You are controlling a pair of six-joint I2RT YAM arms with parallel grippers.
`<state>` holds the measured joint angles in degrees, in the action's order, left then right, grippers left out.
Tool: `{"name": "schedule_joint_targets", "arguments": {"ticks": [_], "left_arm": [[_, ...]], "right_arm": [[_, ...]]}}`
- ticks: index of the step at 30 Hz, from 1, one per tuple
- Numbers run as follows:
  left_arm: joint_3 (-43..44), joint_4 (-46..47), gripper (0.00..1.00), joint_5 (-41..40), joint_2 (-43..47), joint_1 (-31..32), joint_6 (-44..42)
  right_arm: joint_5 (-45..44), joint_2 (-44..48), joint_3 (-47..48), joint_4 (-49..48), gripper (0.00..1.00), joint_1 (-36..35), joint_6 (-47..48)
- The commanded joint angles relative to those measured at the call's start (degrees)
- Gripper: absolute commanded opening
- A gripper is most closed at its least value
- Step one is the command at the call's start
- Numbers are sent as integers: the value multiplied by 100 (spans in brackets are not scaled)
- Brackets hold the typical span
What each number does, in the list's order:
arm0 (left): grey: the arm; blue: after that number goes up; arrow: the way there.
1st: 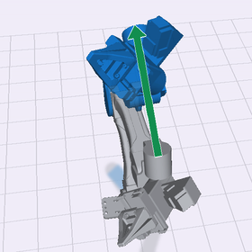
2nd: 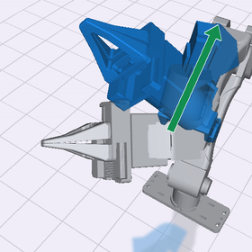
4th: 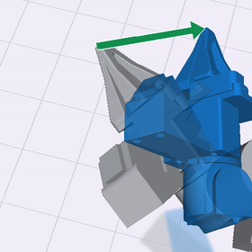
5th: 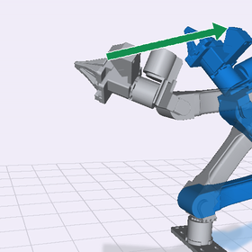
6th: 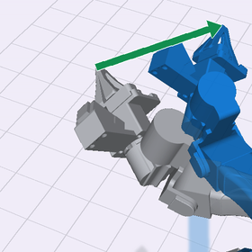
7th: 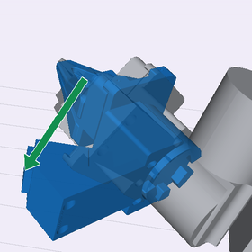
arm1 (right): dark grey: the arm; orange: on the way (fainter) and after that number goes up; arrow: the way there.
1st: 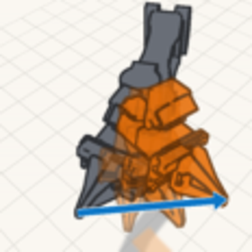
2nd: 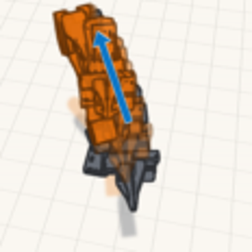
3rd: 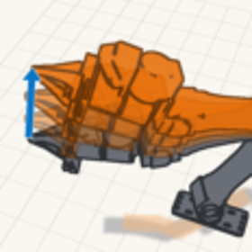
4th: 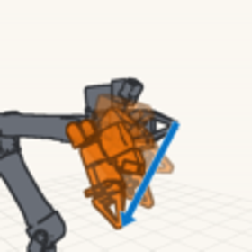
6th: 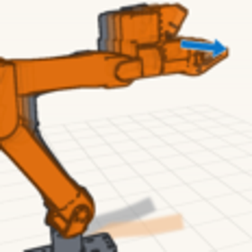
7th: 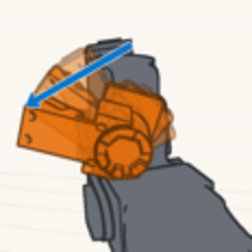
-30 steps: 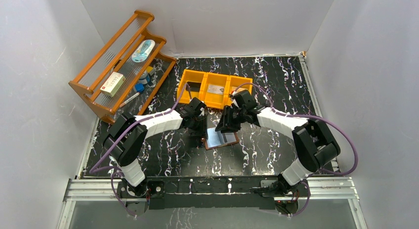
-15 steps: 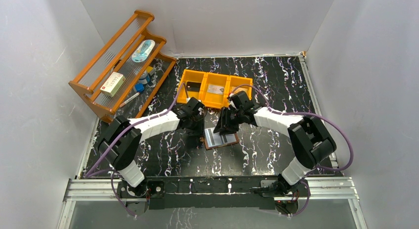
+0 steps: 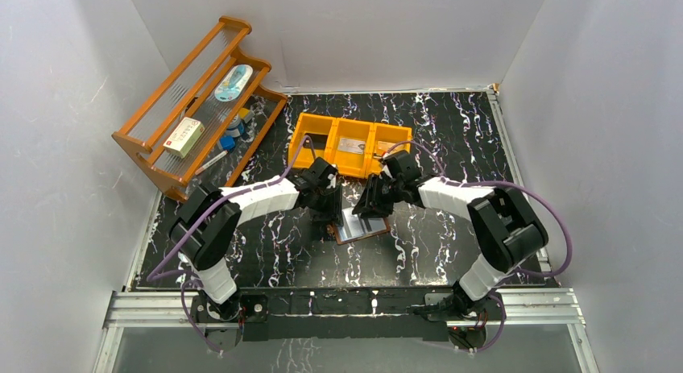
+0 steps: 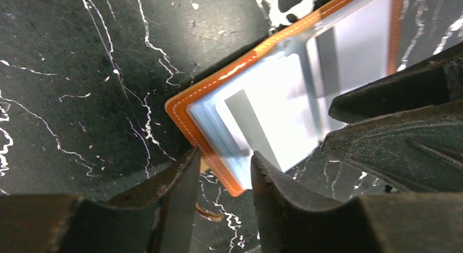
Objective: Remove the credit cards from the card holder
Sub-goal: Remove the credit card from the card holder.
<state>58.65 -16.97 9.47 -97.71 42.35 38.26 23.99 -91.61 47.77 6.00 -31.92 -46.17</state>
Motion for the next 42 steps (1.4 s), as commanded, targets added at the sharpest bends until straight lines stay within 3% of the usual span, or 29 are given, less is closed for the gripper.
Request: {"name": "schedule_joint_targets", "arguments": {"ticks": [1, 5, 17, 21, 29, 42], "left_arm": [[-95, -219, 36, 98, -123, 19, -82], [-209, -228, 34, 28, -98, 19, -62], [-135, -228, 31, 63, -223, 19, -71], [-143, -228, 31, 72, -209, 19, -41], [-177, -234, 30, 4, -190, 24, -46], [-152, -245, 30, -74, -241, 19, -97]], "right_arm": [[391, -322, -48, -372, 44, -1, 30], [-8, -350, -125, -132, 43, -7, 93], [273, -446, -381, -493, 31, -7, -47], [156, -337, -421, -566, 19, -5, -92], [195, -220, -476, -600, 5, 22, 6], [473, 109, -810, -802, 4, 312, 331]]}}
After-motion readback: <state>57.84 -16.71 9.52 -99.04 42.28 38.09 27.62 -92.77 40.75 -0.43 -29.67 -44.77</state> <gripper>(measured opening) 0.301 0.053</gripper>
